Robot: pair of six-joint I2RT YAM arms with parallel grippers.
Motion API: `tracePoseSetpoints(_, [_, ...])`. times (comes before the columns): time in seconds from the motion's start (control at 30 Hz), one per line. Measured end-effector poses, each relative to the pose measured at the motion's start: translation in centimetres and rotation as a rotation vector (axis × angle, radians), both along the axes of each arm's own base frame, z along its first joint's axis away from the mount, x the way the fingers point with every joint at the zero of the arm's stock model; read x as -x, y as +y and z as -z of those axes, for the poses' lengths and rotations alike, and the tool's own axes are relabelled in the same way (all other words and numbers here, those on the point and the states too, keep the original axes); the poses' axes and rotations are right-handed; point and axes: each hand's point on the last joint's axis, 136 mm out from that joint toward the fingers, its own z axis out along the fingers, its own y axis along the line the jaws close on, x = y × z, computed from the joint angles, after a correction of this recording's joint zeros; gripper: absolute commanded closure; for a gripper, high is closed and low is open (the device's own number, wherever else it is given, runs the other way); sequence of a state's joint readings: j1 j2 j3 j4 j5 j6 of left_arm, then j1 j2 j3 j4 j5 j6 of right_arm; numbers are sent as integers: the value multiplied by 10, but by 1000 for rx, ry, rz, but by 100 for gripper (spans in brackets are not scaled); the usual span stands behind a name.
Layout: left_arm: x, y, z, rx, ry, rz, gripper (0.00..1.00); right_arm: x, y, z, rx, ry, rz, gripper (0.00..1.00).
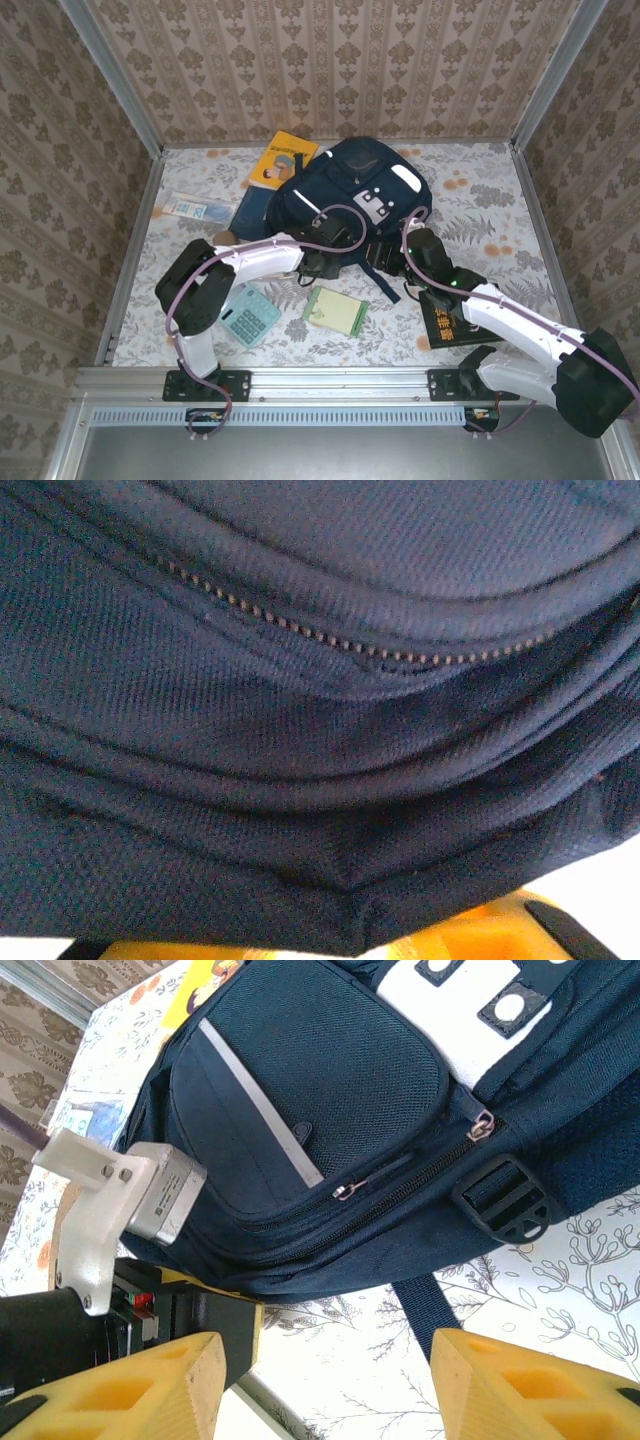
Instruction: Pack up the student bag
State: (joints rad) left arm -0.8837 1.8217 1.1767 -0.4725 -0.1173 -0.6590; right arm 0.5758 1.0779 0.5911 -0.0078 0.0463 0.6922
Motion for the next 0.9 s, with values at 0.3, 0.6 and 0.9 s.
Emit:
tracePoseSetpoints(0.3, [-12, -4, 1, 7, 1, -19, 76, 2, -1, 4, -10, 14, 10, 42])
tracePoseSetpoints(0.6, [-15, -8, 8, 13, 15, -32, 91, 2, -1, 4, -10, 14, 11, 42])
tracePoseSetpoints(0.9, [-15, -7, 13, 4, 22, -39, 100, 0, 0, 15, -9, 72, 32, 36])
